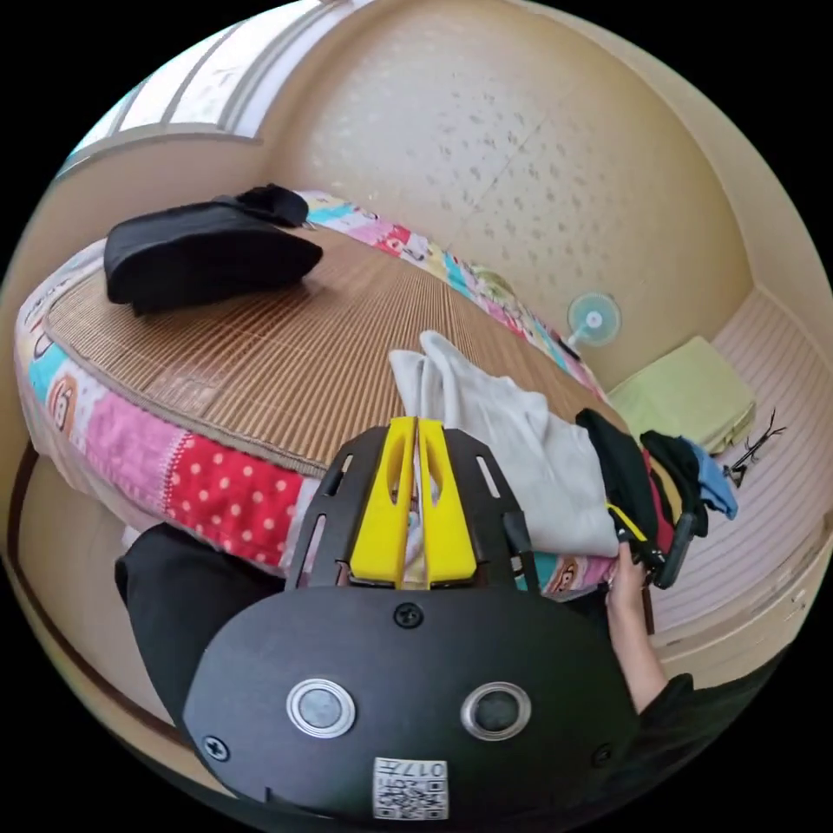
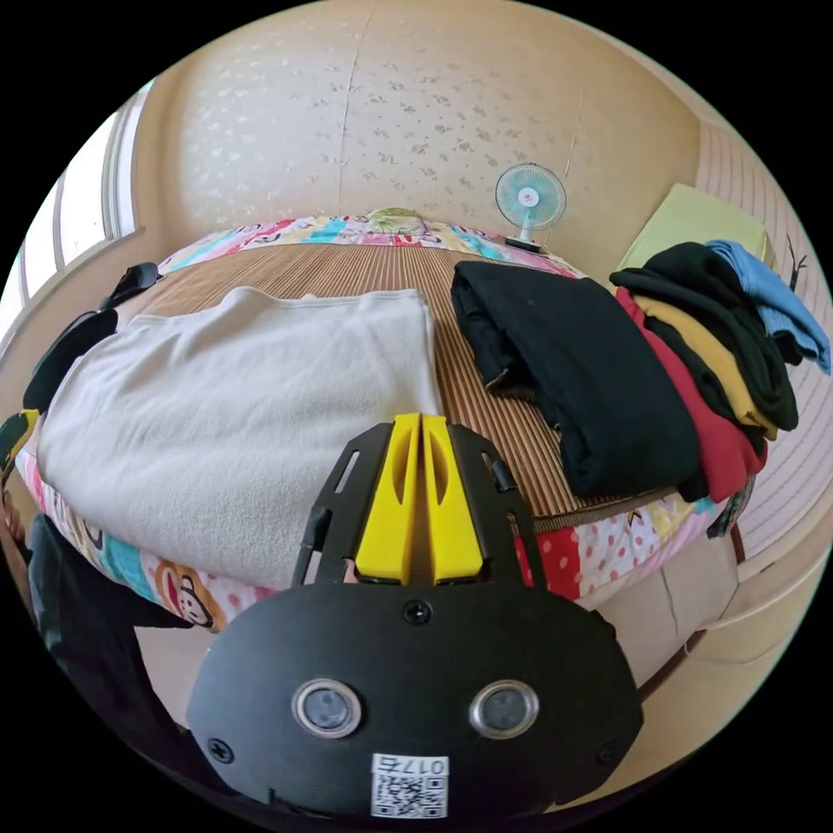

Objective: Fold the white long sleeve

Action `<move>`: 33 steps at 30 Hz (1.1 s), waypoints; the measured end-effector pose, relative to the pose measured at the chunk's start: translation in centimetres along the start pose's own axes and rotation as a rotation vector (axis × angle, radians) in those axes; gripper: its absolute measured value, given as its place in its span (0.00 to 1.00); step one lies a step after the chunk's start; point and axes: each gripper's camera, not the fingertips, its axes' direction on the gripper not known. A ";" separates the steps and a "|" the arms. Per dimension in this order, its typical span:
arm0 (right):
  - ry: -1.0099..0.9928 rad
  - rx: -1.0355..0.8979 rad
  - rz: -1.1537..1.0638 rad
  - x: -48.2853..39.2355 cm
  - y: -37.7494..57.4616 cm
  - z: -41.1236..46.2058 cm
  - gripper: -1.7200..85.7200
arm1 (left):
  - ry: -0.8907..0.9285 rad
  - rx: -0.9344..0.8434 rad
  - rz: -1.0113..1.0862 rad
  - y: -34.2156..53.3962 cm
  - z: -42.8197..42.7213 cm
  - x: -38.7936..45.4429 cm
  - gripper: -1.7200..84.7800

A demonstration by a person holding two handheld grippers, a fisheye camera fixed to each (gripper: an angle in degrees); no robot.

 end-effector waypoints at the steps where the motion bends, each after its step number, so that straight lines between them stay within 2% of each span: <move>1: -0.017 0.008 0.012 0.1 0.2 0.2 0.02 | 0.091 0.001 -0.032 0.4 -0.7 -1.5 0.03; 3: -0.032 0.004 0.020 0.2 0.2 0.6 0.02 | 0.256 -0.027 -0.097 0.9 -0.5 -3.9 0.08; 5: -0.033 -0.002 0.010 0.1 0.3 1.1 0.02 | 0.361 -0.116 -0.192 1.5 1.2 -6.6 0.18; 10: -0.034 0.003 0.006 0.0 0.5 1.8 0.02 | 0.290 -0.207 -0.249 2.3 3.6 -8.5 0.22; 15: -0.056 -0.022 -0.002 0.4 0.2 2.3 0.02 | 0.284 -0.262 -0.324 1.6 6.0 -10.4 0.19; 18: -0.085 -0.023 0.030 1.2 0.2 2.4 0.01 | 0.352 -0.282 -0.425 1.6 6.3 -12.4 0.12; 19: -0.099 -0.012 0.049 1.6 0.2 2.1 0.01 | 0.455 -0.264 -0.428 1.2 6.1 -12.9 0.10; 21: -0.116 0.034 0.071 2.0 0.3 1.2 0.01 | 0.499 -0.250 -0.457 0.3 5.4 -13.3 0.08; 25: -0.156 0.169 0.020 1.4 0.3 -0.4 0.01 | 0.575 -0.239 -0.377 -4.0 4.6 -11.5 0.08; 29: -0.097 -0.007 -0.015 0.6 -0.8 2.4 0.01 | 0.666 -0.251 -0.284 -8.1 6.0 -8.2 0.08; 33: -0.136 -0.009 0.006 1.4 -0.9 2.6 0.01 | 0.707 -0.281 -0.188 -10.3 8.0 -4.3 0.08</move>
